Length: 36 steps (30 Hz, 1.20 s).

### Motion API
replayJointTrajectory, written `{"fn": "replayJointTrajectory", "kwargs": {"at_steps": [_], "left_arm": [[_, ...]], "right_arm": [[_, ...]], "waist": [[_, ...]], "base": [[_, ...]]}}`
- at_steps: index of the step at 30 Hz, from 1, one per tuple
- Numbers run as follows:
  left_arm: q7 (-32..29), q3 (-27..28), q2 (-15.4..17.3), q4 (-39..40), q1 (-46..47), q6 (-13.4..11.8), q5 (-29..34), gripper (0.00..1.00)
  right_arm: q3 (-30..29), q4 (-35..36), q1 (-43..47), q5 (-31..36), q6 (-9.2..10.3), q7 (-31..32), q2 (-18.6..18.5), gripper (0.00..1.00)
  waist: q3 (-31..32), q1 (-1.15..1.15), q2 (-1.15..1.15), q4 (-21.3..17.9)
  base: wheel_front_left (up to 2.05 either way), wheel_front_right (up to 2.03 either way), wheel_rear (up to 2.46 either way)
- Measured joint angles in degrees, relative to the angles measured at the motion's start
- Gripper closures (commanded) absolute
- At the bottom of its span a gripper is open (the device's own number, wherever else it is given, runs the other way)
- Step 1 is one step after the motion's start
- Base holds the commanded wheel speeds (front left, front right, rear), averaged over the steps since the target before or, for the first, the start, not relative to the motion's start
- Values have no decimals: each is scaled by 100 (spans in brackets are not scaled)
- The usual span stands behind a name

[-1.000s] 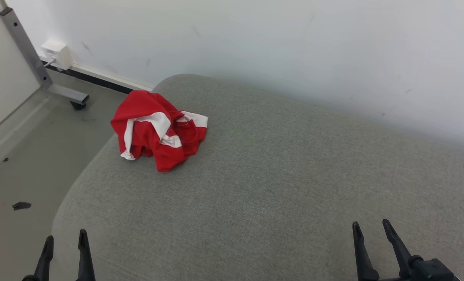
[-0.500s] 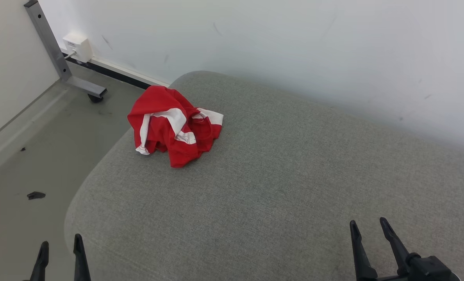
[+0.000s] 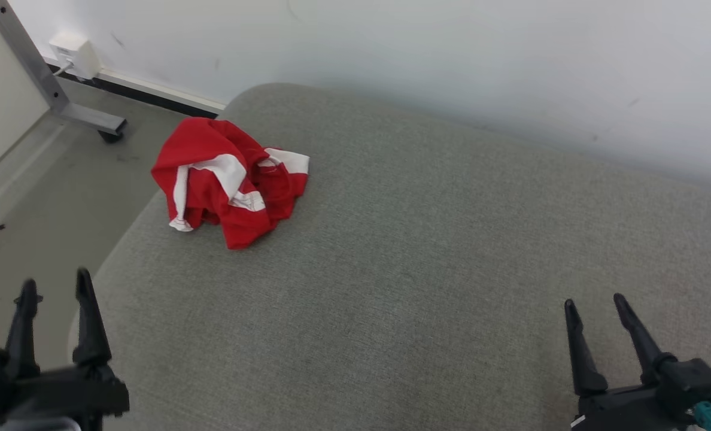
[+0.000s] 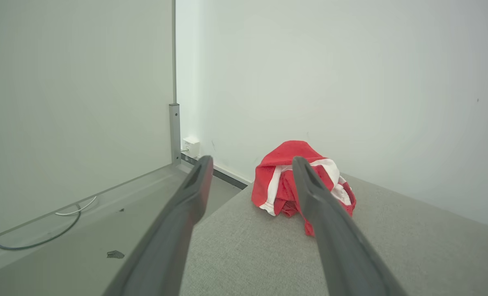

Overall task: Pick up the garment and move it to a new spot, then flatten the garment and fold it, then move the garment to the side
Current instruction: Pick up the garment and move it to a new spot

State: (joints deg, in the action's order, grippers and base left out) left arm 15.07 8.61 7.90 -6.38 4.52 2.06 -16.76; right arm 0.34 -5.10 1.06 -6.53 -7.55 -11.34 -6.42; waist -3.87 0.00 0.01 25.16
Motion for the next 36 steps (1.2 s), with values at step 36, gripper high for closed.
{"fn": "replayJointTrajectory", "kwargs": {"at_steps": [36], "left_arm": [[-2167,669,1811,-4010,3862,314,-1236,0]], "right_arm": [[-627,631,-1170,235,0,19,-332,0]], "waist": [[-2307,0,1,-2459]], "base": [[0,0,0]]}}
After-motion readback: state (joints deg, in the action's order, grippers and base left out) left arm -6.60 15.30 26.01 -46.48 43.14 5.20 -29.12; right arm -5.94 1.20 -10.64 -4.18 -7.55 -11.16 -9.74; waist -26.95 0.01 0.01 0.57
